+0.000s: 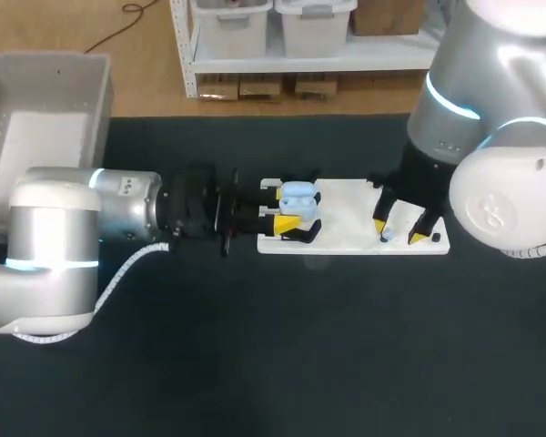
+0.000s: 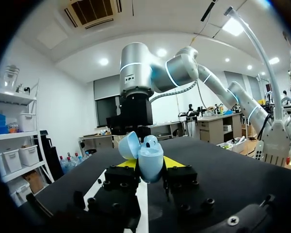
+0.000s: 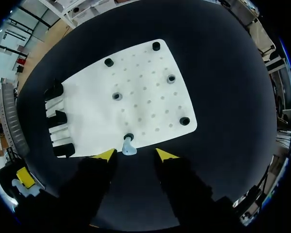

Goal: Pick up each earbud case from the left stands, insert the matching earbuds, close the lid, and place the case in the box.

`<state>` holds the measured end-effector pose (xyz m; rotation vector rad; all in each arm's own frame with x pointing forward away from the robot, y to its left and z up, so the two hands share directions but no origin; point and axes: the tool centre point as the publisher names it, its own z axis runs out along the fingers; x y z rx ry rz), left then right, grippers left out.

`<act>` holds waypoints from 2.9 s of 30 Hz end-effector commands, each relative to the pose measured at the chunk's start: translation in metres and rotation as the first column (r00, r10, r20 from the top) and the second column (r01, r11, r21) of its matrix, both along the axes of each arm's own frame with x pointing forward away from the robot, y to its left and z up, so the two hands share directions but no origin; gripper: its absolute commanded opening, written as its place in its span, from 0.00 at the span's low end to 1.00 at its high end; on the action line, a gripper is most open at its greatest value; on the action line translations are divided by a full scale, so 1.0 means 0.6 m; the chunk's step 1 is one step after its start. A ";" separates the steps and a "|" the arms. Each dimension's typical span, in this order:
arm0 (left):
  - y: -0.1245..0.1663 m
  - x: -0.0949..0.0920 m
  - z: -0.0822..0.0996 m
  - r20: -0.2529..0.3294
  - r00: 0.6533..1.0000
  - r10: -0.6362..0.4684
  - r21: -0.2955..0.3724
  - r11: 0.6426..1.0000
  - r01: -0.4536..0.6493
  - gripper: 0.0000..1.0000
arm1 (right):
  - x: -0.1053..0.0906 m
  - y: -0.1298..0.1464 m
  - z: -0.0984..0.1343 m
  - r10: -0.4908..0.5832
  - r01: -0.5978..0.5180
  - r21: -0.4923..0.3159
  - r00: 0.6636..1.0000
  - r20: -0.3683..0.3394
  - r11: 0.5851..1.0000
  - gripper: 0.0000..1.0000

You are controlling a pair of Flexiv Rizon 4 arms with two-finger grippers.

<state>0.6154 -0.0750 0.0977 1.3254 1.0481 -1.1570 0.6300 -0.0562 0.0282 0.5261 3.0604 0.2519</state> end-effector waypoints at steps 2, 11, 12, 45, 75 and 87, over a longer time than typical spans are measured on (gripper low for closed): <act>0.003 -0.005 -0.017 0.002 1.000 0.015 -0.043 0.999 -0.014 0.00 | -0.001 0.003 -0.009 -0.013 0.013 -0.008 1.000 0.007 1.000 0.47; 0.003 -0.005 -0.017 0.002 1.000 0.015 -0.043 0.999 -0.014 0.00 | 0.005 0.002 -0.010 -0.060 0.060 0.012 0.998 0.028 0.998 0.43; 0.003 -0.005 -0.017 0.002 1.000 0.015 -0.043 0.999 -0.014 0.00 | 0.005 0.003 -0.011 -0.066 0.066 0.012 0.997 0.032 0.998 0.42; 0.003 -0.005 -0.017 0.002 1.000 0.015 -0.043 0.999 -0.014 0.00 | 0.017 0.015 -0.019 -0.190 0.188 0.029 0.979 0.080 0.982 0.36; 0.003 -0.005 -0.017 0.002 1.000 0.015 -0.043 0.999 -0.014 0.00 | 0.017 0.013 -0.029 -0.160 0.159 0.018 0.985 0.066 0.987 0.26; 0.003 -0.005 -0.017 0.002 1.000 0.015 -0.043 0.999 -0.014 0.00 | 0.019 0.013 -0.027 -0.140 0.141 0.005 0.987 0.072 0.990 0.28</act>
